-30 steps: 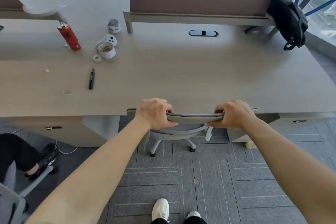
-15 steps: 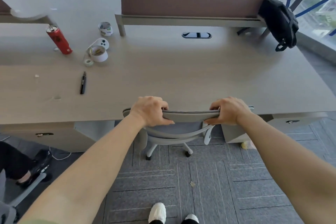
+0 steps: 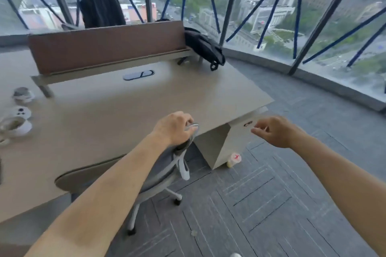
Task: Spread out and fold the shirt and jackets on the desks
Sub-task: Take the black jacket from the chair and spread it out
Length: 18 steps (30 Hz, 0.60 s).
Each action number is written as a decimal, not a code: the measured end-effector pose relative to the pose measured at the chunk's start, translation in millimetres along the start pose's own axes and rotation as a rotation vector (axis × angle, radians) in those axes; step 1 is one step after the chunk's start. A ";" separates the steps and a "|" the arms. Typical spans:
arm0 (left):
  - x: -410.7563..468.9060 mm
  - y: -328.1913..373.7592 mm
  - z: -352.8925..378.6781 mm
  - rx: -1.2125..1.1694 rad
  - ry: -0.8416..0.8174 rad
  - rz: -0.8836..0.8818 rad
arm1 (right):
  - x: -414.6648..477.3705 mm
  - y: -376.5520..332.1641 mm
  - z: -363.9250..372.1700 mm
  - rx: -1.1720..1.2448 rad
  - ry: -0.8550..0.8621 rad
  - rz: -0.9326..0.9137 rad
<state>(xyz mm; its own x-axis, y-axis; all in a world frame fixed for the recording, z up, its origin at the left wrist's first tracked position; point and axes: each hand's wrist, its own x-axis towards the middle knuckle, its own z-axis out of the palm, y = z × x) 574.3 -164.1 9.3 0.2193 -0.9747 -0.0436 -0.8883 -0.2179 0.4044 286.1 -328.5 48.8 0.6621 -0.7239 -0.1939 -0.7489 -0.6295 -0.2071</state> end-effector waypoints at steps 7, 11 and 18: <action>146.4 189.4 48.5 0.192 -0.159 0.226 | -58.9 197.7 -40.1 0.013 0.166 0.466; 231.3 294.8 86.1 0.258 -0.176 0.264 | -71.5 291.4 -66.1 0.066 0.199 0.533; 336.7 372.5 117.8 0.281 -0.179 0.275 | -43.2 411.6 -91.8 0.114 0.169 0.550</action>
<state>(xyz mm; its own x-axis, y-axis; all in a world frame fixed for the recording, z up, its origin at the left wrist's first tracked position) 269.8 -579.4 37.6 -0.0929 -0.9862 -0.1371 -0.9846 0.0705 0.1597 -53.3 -582.2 59.9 0.1563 -0.9764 -0.1488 -0.9673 -0.1209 -0.2230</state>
